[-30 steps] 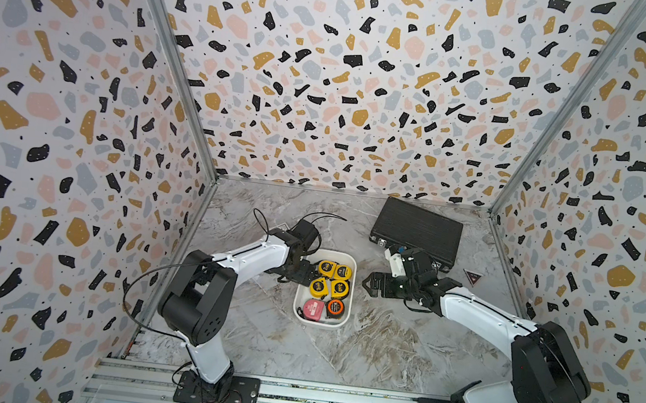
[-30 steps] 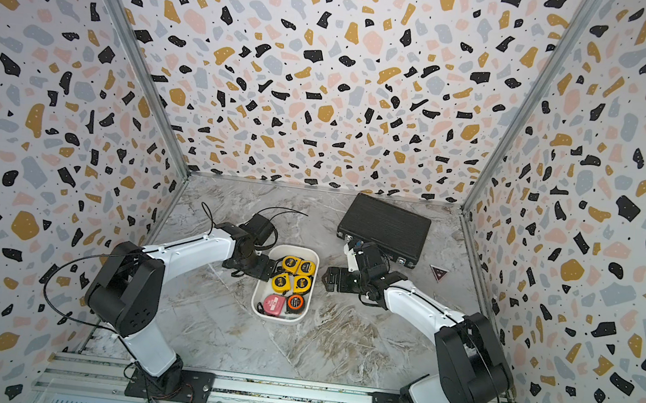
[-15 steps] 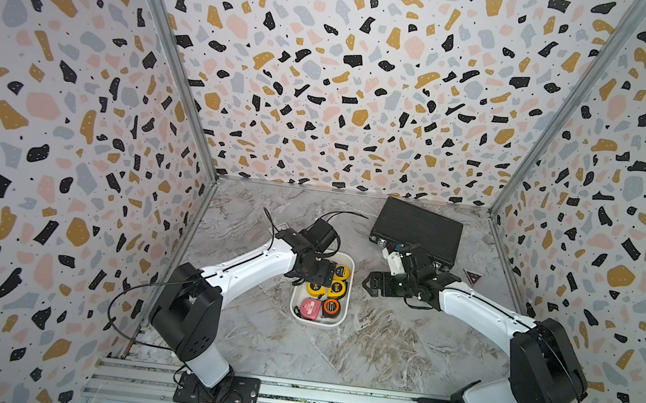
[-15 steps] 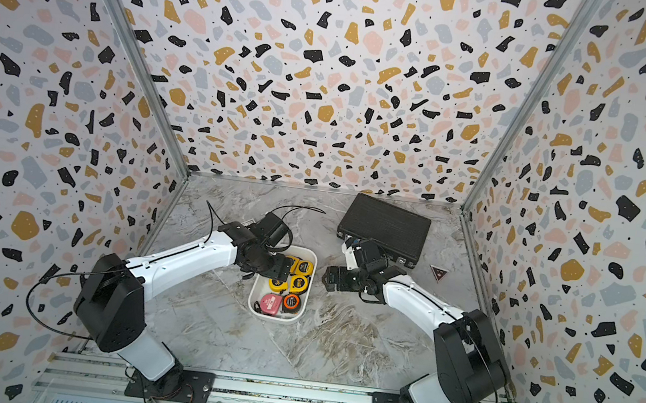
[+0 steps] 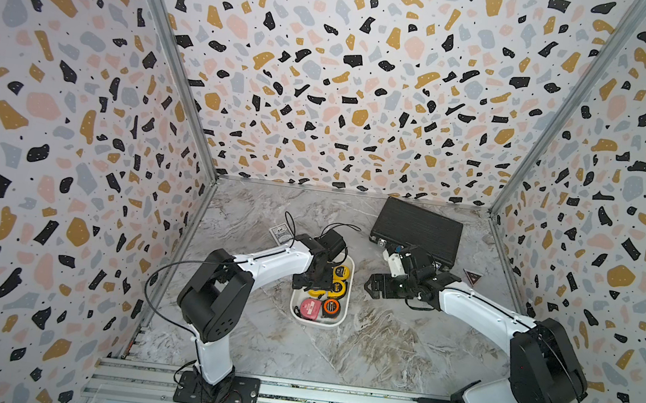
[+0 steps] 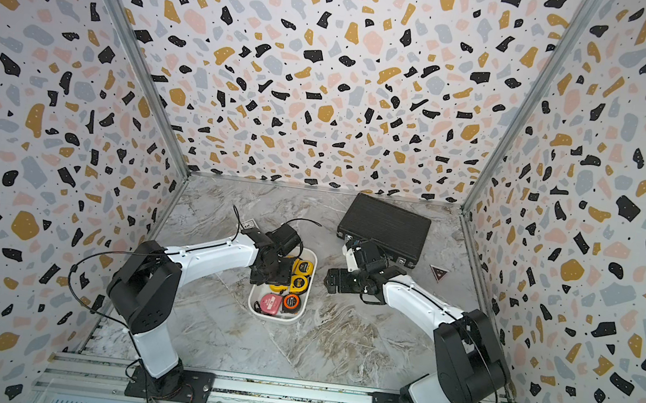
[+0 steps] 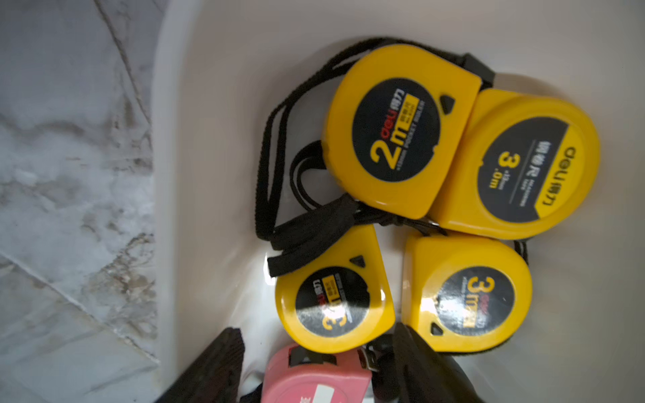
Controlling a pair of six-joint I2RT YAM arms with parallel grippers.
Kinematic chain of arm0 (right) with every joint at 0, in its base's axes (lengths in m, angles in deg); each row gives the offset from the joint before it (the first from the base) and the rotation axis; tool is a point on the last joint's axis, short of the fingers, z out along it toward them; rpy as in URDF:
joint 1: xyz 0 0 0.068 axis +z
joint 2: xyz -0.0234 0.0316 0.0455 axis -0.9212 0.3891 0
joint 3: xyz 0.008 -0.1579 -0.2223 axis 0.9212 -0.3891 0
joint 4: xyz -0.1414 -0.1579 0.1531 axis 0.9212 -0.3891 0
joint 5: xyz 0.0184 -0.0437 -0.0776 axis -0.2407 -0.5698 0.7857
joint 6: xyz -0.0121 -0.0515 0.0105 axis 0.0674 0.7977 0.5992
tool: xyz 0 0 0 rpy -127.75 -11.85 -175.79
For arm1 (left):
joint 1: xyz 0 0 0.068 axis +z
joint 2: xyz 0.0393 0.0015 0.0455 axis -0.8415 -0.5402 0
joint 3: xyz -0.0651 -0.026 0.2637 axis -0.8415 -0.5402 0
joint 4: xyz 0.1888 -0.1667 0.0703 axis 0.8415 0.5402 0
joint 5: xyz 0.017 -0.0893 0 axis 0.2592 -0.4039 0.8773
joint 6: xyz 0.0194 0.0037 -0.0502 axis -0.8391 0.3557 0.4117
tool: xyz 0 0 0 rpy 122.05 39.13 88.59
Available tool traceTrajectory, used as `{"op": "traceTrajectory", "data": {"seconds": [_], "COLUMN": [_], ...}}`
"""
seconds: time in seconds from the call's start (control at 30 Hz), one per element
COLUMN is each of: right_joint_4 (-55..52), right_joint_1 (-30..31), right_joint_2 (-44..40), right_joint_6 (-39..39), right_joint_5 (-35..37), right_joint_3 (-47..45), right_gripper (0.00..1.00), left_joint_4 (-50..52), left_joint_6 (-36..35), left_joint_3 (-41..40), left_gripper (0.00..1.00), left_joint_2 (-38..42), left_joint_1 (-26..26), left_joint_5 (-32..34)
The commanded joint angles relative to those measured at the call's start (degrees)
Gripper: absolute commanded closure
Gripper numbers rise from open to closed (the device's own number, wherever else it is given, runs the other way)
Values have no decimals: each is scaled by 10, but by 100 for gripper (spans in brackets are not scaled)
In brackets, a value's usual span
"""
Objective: Take the tape measure out of the storage box
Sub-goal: Pick up the tape measure from the storage box.
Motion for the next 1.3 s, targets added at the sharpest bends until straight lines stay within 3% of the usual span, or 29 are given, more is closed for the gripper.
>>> {"op": "traceTrajectory", "data": {"seconds": [0.0, 0.7, 1.27], "right_joint_4": [-12, -2, 12], "right_joint_1": [-1, -6, -9], "right_joint_2": [-8, 25, 42], "right_joint_6": [11, 18, 10], "right_joint_5": [6, -7, -18], "right_joint_3": [18, 37, 36], "right_gripper": [5, 6, 7], "left_joint_4": [-18, 10, 22], "left_joint_6": [19, 49, 69], "left_joint_3": [21, 67, 57], "left_gripper": [27, 33, 39], "left_joint_2": [-15, -81, -106], "left_joint_1": [-2, 0, 0], "left_joint_5": [22, 41, -9]}}
